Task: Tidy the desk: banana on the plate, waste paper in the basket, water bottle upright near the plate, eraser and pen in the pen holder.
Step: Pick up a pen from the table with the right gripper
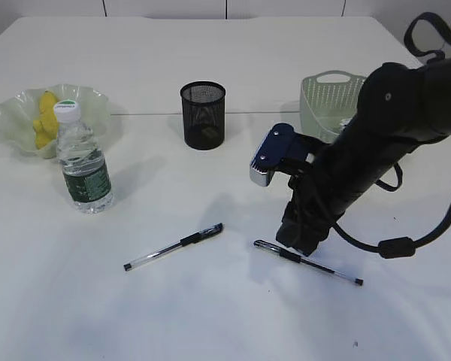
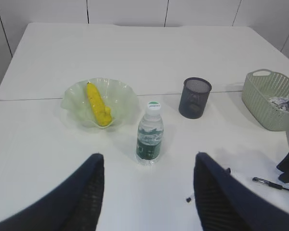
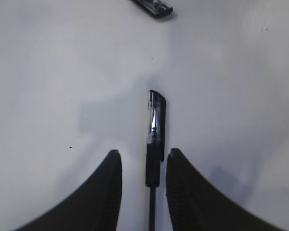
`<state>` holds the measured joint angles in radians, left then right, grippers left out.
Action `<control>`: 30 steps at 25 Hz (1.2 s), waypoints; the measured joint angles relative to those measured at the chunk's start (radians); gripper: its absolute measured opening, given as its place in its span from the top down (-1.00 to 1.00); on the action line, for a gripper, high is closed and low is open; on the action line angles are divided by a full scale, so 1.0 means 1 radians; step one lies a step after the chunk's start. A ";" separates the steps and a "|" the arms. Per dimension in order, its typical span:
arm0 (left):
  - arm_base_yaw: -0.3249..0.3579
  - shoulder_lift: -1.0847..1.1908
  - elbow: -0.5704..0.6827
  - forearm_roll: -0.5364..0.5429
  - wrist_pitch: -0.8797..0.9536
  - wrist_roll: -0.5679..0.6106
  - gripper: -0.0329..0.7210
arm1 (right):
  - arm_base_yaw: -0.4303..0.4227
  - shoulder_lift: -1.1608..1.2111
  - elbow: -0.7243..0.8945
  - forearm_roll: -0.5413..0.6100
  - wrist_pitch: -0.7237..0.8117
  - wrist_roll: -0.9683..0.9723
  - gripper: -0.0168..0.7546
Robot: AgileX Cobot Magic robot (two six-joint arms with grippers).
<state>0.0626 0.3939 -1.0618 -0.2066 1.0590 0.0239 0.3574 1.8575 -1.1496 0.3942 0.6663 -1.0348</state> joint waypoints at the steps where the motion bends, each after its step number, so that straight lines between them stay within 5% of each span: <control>1: 0.000 0.000 0.000 0.000 0.005 0.000 -0.18 | 0.000 0.010 -0.005 0.001 0.000 -0.012 0.33; 30: 0.000 0.000 0.000 0.005 0.113 0.002 -0.15 | 0.000 0.158 -0.089 0.002 -0.007 -0.045 0.33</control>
<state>0.0626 0.3939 -1.0618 -0.2018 1.1720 0.0256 0.3574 2.0153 -1.2384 0.3966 0.6596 -1.0796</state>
